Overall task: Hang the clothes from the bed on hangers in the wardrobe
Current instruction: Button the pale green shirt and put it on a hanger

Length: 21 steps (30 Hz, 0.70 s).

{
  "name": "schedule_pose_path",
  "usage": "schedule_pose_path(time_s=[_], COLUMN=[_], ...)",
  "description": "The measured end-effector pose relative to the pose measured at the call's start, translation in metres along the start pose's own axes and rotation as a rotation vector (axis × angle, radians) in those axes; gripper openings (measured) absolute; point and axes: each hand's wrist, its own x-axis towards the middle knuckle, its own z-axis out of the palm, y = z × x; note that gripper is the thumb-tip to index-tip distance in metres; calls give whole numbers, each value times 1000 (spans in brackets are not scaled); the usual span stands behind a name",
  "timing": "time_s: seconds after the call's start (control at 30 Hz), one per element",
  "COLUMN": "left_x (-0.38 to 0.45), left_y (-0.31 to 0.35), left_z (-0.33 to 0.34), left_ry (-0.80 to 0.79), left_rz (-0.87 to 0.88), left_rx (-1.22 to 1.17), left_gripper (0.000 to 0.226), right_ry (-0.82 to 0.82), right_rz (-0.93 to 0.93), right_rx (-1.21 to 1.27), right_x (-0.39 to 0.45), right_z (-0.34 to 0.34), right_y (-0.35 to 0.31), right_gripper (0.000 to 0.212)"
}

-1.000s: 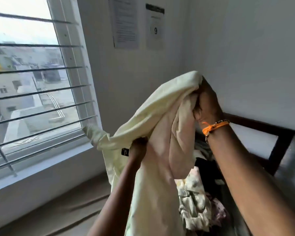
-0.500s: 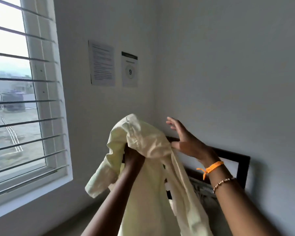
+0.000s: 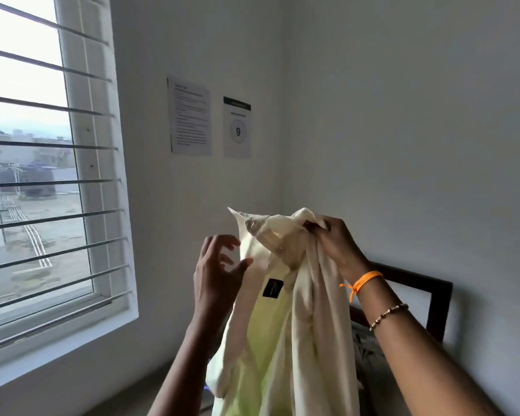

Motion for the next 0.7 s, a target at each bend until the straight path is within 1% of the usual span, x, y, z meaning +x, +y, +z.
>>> schedule_pose_path(time_s=[0.03, 0.07, 0.1, 0.13, 0.17, 0.2, 0.23, 0.27, 0.3, 0.33, 0.37, 0.4, 0.43, 0.5, 0.57, 0.6, 0.63, 0.67, 0.7], left_x=[2, 4, 5, 7, 11, 15, 18, 21, 25, 32, 39, 44, 47, 46, 37, 33, 31, 32, 33], left_y=[-6, -9, -14, -16, -16, -15, -14, -13, -9, -4, 0, 6, 12, 27, 35, 37, 37, 38, 38], left_z=[-2, -2, 0, 1, 2, 2, 1, 2, 3, 4, 5, 6, 8, 14, 25, 29, 31, 32, 32], left_ry=[58, -15, -149, -297, -437, -555, -624, -630, -588, -512, -433, -361, -322, -342, -408, -408, -384, -342, -299], left_rz=[-114, -256, -375, -442, -471, -469, -434, -383, -336, -284, -223, -169, -133, -11, 99, 105, 90, 68, 53], left_rx=[105, 175, 168, 106, -7, -135, -224, -255, -246, -169, -43, 76, 128, 176, 217, 205, 187, 170, 162], left_gripper=[67, 95, 115, 120, 112, 94, 79, 68, 55, 38, 23, 14, 13, 16, 17, 17, 17, 16, 17], right_ry=[-38, -96, -154, -203, -234, -256, -268, -266, -246, -224, -201, -193, -210, -340, -482, -527, -543, -532, -491], right_rz=[8, -6, -32, -56, -73, -80, -82, -65, -36, -17, 8, 45, 90, 213, 222, 194, 158, 126, 86], right_rx=[110, 231, 342, 437, 517, 570, 590, 563, 495, 410, 351, 335, 334, 336, 192, 126, 82, 36, -48], right_x=[-2, -4, -6, -9, -11, -13, -14, -14, -14, -14, -13, -11, -10, -12, -16, -19, -19, -19, -18], right_z=[1, 1, 2, 3, 3, 3, 3, 2, 1, -1, -4, -6, -8, -6, 0, 3, 4, 5, 4], right_y=[-3, -6, -9, -13, -16, -19, -19, -19, -19, -22, -24, -24, -26, -31, -37, -38, -39, -38, -38], right_gripper=[30, 28, 20, 13, 12, 12, 13, 13, 15, 16, 17, 16, 22, 44, 58, 61, 54, 41, 31])
